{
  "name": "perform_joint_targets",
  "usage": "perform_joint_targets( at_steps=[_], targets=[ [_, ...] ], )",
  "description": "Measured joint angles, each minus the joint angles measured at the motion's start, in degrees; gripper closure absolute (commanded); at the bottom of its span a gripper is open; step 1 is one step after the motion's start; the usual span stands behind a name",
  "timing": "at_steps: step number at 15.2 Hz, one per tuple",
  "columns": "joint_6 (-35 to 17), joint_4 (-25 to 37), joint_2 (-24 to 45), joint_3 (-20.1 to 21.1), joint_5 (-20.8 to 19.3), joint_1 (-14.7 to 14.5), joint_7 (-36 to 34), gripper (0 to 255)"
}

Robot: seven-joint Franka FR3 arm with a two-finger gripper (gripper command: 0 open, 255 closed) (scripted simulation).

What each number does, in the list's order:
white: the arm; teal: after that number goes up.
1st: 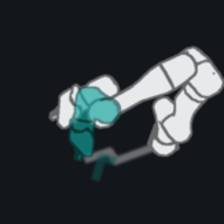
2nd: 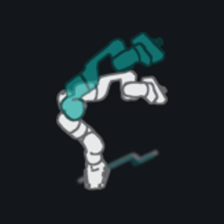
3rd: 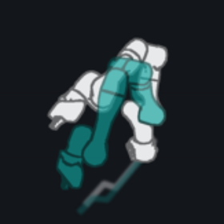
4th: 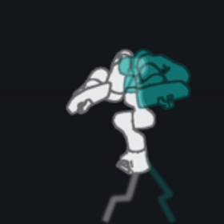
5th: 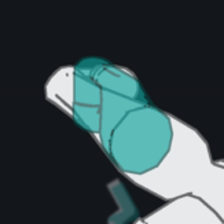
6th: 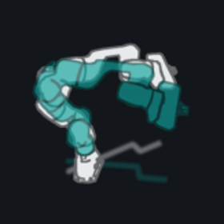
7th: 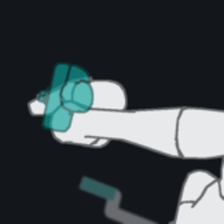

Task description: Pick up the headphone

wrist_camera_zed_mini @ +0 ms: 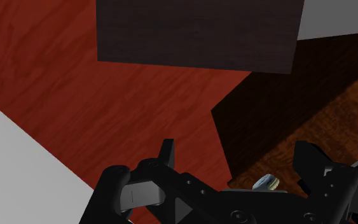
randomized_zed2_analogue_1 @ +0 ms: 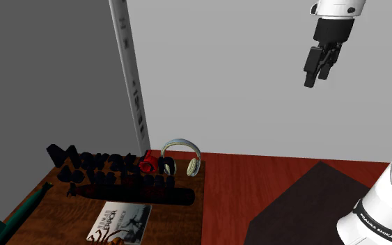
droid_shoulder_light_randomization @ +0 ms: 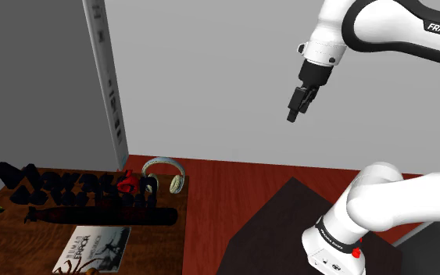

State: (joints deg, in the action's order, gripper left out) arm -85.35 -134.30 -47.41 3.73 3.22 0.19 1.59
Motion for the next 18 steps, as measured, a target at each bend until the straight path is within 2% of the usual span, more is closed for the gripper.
perform_joint_targets(
  at_steps=[2,4,10,18],
  targets=[
    [-1.0,-0.3,0.6,0.1,0.0,-0.2,0.3,0],
    [-4.4,-1.5,2.4,0.5,0.0,-0.7,1.2,0],
    [-17.0,-4.8,9.8,2.4,0.2,-2.7,4.0,0],
    [-33.5,-4.1,24.2,5.4,-0.7,-4.7,7.1,0]
  ],
)
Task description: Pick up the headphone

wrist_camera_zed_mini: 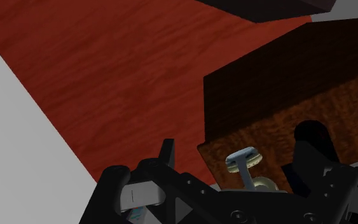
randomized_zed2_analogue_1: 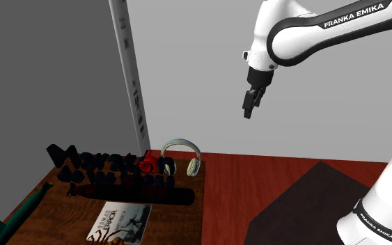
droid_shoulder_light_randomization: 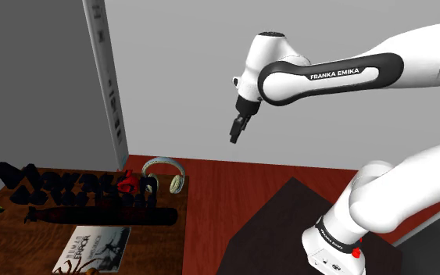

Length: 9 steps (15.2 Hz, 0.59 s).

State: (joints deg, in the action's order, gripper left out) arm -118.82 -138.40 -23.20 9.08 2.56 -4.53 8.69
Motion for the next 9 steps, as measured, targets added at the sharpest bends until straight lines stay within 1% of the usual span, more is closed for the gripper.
perform_joint_targets(
  at_steps=[6,9],
  targets=[
    [-10.6,3.1,11.9,2.2,-2.4,-1.0,1.5,0],
    [-14.9,5.6,17.9,3.3,-4.4,-1.5,1.5,0]
  ],
)
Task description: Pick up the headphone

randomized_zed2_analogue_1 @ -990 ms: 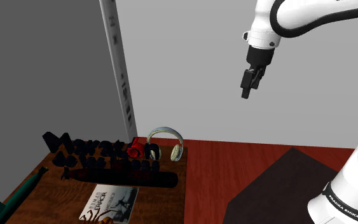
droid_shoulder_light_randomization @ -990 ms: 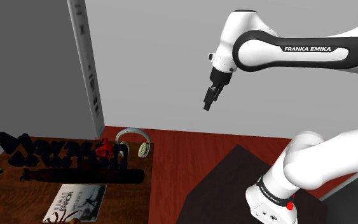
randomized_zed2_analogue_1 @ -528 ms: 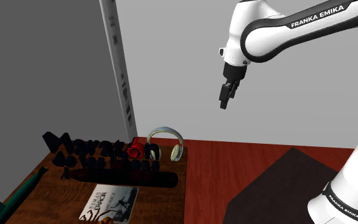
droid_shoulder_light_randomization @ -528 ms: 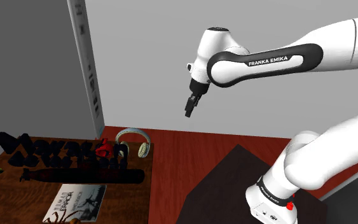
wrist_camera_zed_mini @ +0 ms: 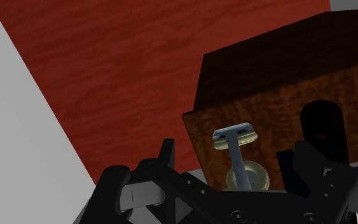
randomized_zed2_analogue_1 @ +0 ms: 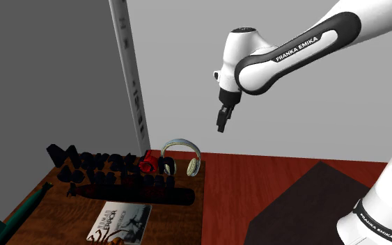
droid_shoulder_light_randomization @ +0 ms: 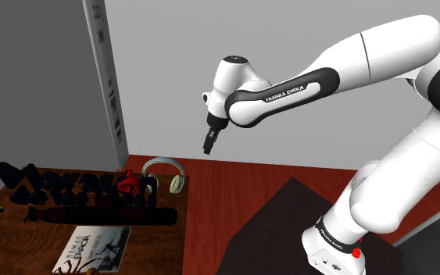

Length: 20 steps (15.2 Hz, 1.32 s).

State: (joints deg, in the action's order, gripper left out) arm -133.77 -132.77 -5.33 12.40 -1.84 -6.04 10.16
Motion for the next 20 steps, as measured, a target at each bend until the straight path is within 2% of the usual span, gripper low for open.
perform_joint_targets(
  at_steps=[6,11,19,20],
  targets=[
    [-6.6,7.5,12.7,1.4,-5.7,-1.5,-0.7,0],
    [-10.6,14.7,22.9,1.4,-11.3,-4.1,-2.0,0],
    [-14.8,16.3,28.7,0.0,-14.2,-5.4,-3.4,0],
    [-15.0,16.3,29.0,-0.1,-14.4,-5.4,-3.5,255]
  ],
)
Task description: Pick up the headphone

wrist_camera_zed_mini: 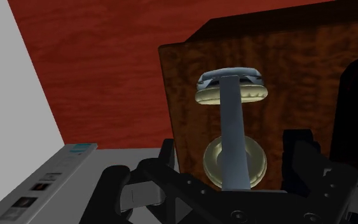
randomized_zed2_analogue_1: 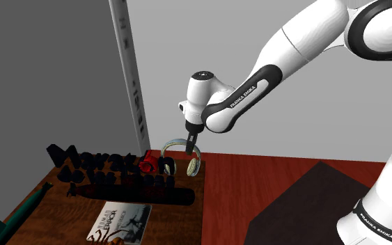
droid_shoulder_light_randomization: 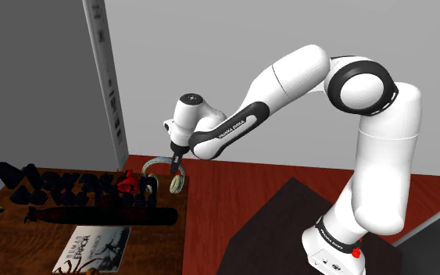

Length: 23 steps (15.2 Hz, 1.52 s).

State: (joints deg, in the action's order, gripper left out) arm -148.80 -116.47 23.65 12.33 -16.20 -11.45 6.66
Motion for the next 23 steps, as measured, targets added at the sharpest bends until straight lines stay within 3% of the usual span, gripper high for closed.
perform_joint_targets(
  at_steps=[11,23],
  targets=[
    [0.0,0.0,0.0,0.0,0.0,0.0,0.0,255],
    [6.9,0.9,-6.2,1.9,3.5,1.4,2.9,255]
  ],
)
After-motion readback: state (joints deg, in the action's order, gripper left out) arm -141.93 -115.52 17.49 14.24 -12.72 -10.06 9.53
